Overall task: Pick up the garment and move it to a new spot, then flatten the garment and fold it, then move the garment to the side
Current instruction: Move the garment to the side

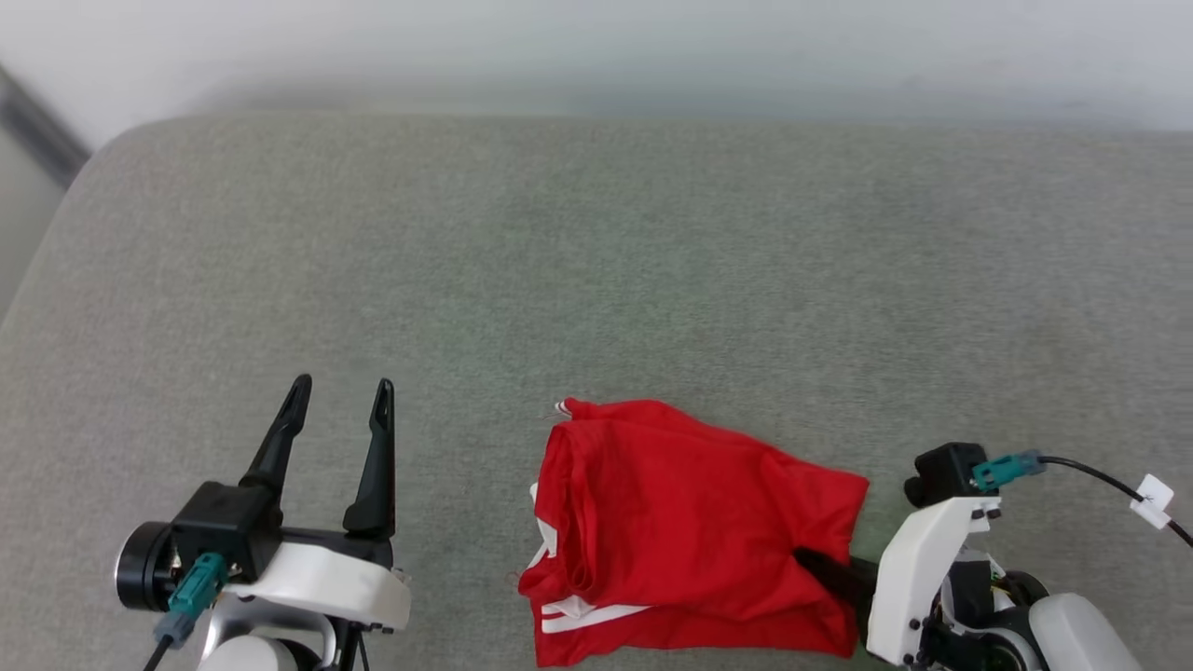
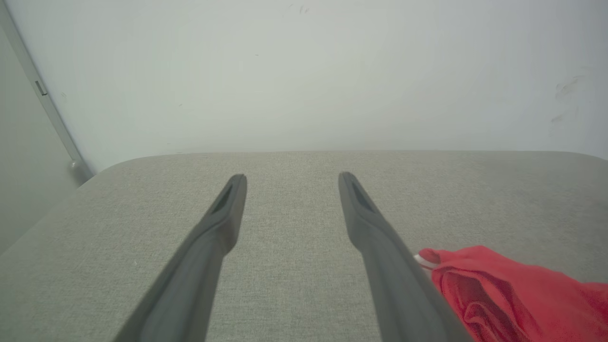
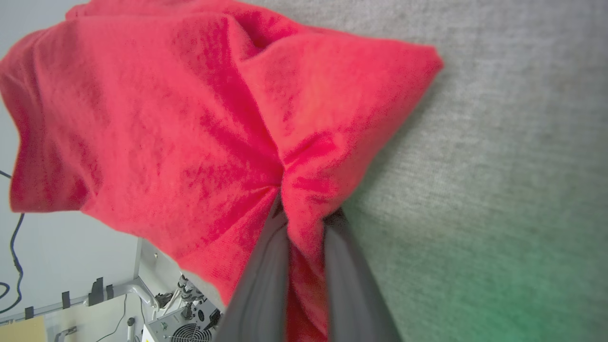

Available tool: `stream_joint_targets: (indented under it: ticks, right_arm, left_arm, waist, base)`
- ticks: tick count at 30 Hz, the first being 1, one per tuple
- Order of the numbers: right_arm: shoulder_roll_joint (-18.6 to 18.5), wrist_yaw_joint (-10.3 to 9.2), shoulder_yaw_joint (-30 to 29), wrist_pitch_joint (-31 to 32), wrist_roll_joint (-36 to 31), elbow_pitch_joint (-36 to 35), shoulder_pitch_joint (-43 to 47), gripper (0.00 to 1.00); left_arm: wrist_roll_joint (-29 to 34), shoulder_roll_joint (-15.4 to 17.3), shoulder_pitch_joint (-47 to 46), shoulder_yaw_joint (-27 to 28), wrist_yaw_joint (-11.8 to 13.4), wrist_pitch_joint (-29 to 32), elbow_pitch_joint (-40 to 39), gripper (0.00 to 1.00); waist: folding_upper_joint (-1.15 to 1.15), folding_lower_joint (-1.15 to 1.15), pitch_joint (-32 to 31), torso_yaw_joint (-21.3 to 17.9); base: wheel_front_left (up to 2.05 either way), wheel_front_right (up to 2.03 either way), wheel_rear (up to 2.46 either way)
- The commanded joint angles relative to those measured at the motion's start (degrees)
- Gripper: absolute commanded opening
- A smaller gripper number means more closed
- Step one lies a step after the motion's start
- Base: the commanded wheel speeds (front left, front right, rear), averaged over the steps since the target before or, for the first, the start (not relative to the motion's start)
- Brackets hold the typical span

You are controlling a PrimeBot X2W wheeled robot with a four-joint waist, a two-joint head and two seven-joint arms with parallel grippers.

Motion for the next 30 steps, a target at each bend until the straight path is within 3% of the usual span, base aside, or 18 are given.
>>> stream_joint_targets:
  ticks: [1, 11, 17, 21, 24, 30]
  right_arm:
    - [-1.57, -0.09, 1.5, -0.44, -1.23, 0.55, -0.12, 0.0]
    - [-8.14, -0.06, 7.06, 0.21, -10.21, 1.56, -5.18, 0.0]
    - [-9.92, -0.06, 7.77, -2.34, -14.72, 3.07, -11.5, 0.0]
    - [-9.18, -0.06, 6.73, -6.58, -16.93, 5.89, -15.92, 0.0]
    - [-8.55, -0.06, 4.24, -10.98, -18.96, 8.62, -19.0, 0.0]
    - [-7.34, -0.06, -2.55, -19.0, -24.06, 14.89, -25.83, 0.0]
  left_arm:
    - [0.26, 0.3, 1.1, 0.16, 0.22, -0.4, 0.16, 1.0]
    - [0.19, 0.58, 4.59, 0.34, 1.45, -0.29, -2.45, 1.0]
    - [1.15, 1.55, 3.77, 0.7, 1.73, -0.19, -5.22, 1.0]
    - [2.2, 3.19, 1.63, 0.56, 1.08, 1.19, -7.43, 1.0]
    - [3.21, 4.58, -0.77, -0.07, 0.14, 2.89, -9.24, 1.0]
    - [5.3, 7.15, -6.85, -1.51, -2.39, 6.99, -11.99, 1.0]
  waist:
    - [0.0, 0.0, -2.82, -3.05]
    - [0.0, 0.0, -6.76, -17.87]
    - [0.0, 0.0, -3.63, -28.87]
    - [0.0, 0.0, 0.34, -34.77]
    - [0.0, 0.0, 3.73, -37.29]
    - [0.0, 0.0, 10.54, -37.83]
  base:
    - [0.0, 0.0, 0.0]
    - [0.0, 0.0, 0.0]
    - [0.0, 0.0, 0.0]
    - [0.0, 0.0, 0.0]
    - [0.0, 0.0, 0.0]
    - [0.0, 0.0, 0.0]
